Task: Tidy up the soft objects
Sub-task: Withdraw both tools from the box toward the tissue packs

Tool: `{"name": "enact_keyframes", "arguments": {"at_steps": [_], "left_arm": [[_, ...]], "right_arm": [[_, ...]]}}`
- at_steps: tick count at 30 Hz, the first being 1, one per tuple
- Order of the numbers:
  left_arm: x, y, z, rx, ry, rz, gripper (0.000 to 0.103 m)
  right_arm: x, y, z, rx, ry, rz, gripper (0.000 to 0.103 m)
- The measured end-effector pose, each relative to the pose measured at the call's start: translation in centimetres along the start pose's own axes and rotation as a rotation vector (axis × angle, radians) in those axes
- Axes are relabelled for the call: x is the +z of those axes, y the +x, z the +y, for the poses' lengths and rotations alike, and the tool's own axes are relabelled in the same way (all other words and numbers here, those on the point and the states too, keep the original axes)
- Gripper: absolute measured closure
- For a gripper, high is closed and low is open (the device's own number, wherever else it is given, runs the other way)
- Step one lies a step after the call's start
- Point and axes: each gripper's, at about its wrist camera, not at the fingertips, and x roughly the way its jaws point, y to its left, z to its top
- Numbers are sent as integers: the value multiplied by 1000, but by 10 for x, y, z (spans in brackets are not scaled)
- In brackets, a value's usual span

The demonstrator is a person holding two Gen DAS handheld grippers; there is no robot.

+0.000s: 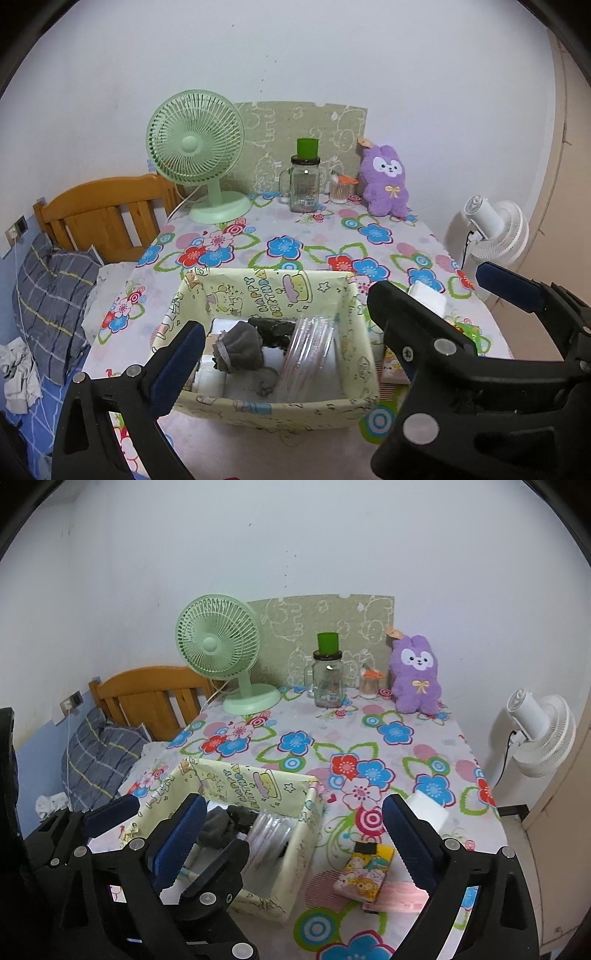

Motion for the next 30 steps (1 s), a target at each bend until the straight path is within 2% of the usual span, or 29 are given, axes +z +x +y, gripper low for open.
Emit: {"name": "enact_keyframes", "arguments": {"at_steps": [13,30], "left_arm": [[-9,-22,-26,-8,24,-60,0],[-22,-23,-66,-33,52,-40,0]], "right_arm": [[-12,-32,-19,-32,19,-33,4],[-30,-53,-49,-70,44,-43,4]]}}
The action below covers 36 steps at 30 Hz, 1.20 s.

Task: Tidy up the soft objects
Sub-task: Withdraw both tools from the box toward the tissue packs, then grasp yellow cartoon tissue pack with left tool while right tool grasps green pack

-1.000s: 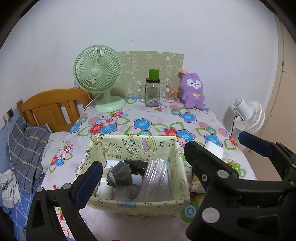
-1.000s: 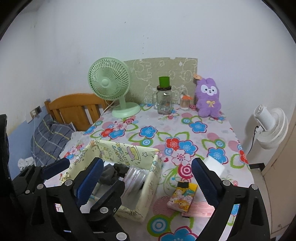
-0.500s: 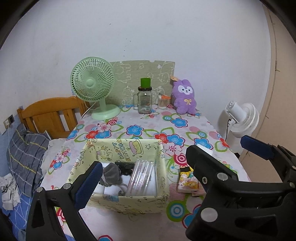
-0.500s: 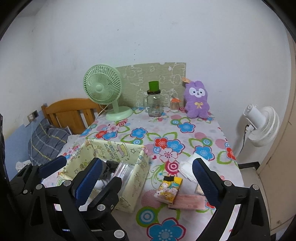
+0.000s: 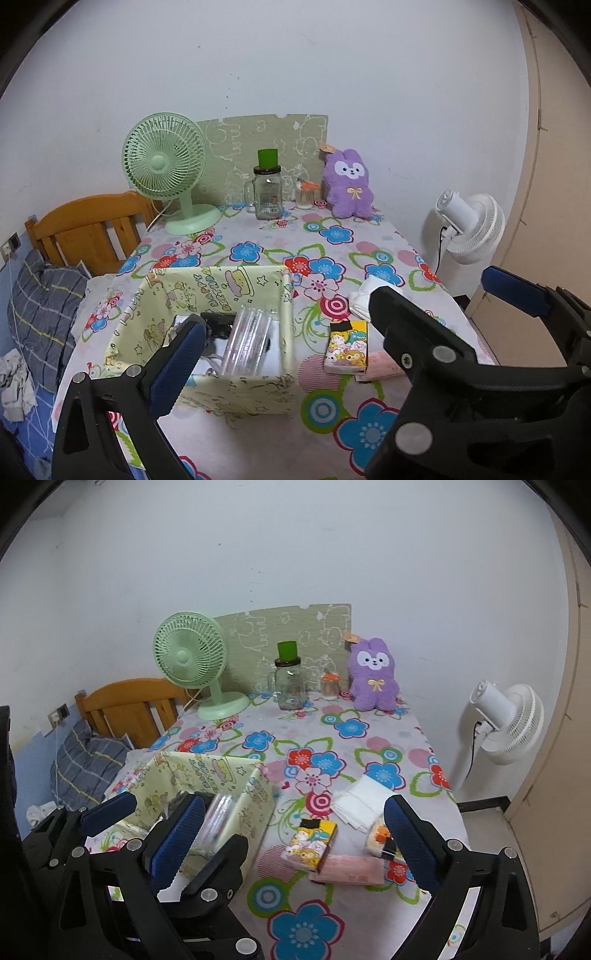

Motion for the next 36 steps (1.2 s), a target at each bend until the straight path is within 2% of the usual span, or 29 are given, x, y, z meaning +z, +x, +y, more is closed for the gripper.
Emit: {"name": "enact_keyframes", "arguments": {"at_steps": [13,25,36], "left_arm": [[-12,15,-36,-18,23,4,0],[-28,45,-69,-54,59,76,0],[-40,75,-80,-32,52,132,2]], "right_arm": [[-19,0,-37,-55,18,15,4],[-41,9,-73,-144,32,30,0],[-57,37,-98,-140,77,94,0]]}}
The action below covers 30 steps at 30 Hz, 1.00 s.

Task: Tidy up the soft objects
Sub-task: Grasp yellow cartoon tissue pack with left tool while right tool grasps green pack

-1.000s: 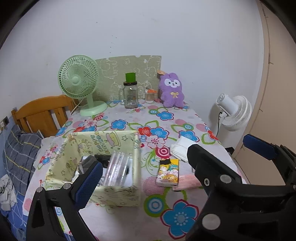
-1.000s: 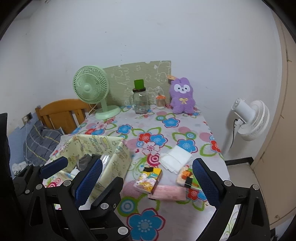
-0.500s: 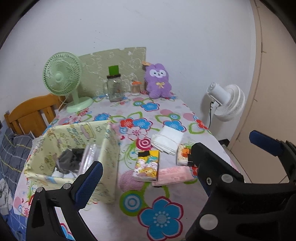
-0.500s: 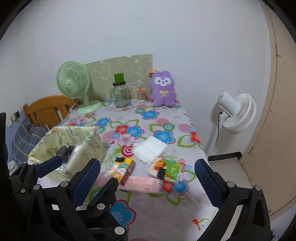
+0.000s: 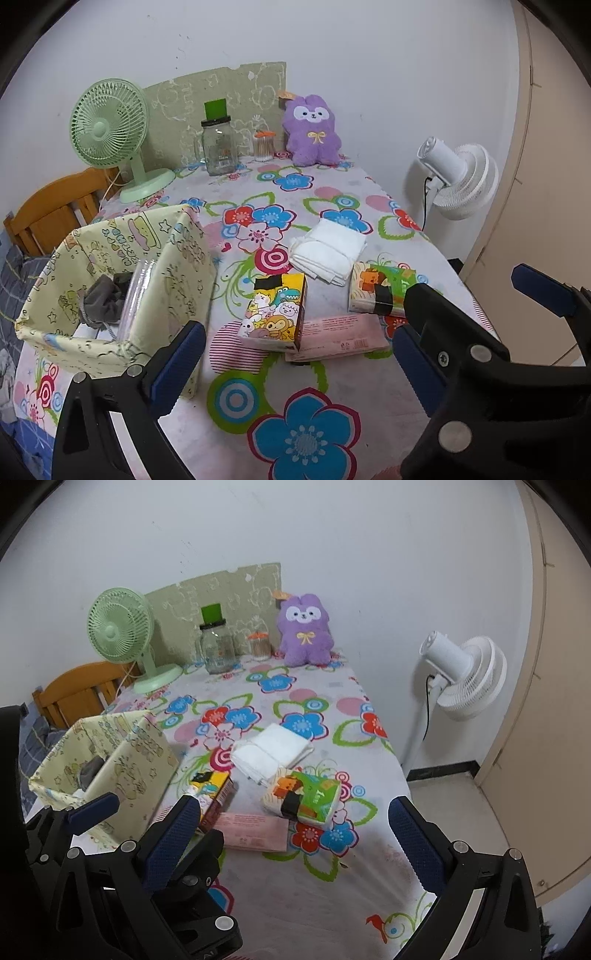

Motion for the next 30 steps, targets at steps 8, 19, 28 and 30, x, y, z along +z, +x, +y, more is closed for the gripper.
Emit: {"name": "enact_keyframes", "arguments": {"at_steps": [8,19,28,30], "left_arm": [[3,26,0,34,-20,42,6],[6,56,-2,85,-32,75,9],[12,82,4,114,-69,130,17],[13,87,5,123,-74,139,20]], "right_arm": [[-1,24,-8,-12,18,28,0],[1,59,-15,-9,37,84,0],[5,83,-20,-3,54,115,0],[6,88,-20,1,55,123,0]]}}
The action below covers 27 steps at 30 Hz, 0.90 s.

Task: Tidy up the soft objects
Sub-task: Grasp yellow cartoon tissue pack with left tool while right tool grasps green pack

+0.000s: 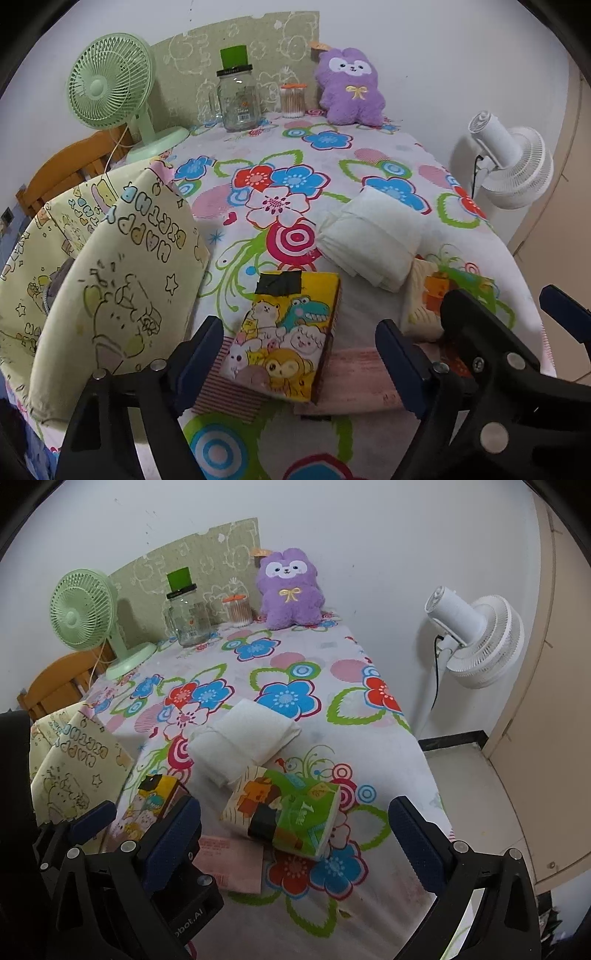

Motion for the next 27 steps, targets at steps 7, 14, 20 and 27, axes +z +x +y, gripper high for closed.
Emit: {"name": "enact_keyframes", "arguments": {"at_steps": [7,14,20,27], "left_arm": [[5,18,6,-4,-23,51,28],[6,24,7,0,-35,50,29],[6,24,8,-2,-32,50,28],[5,23,4,-2,-9,43,36]], "right_arm": [[6,18,2,13,4,26,0],[9,33,4,36,10,58,0],[9,41,8,51,11,86,0],[8,49,7,35,27,124,16]]}}
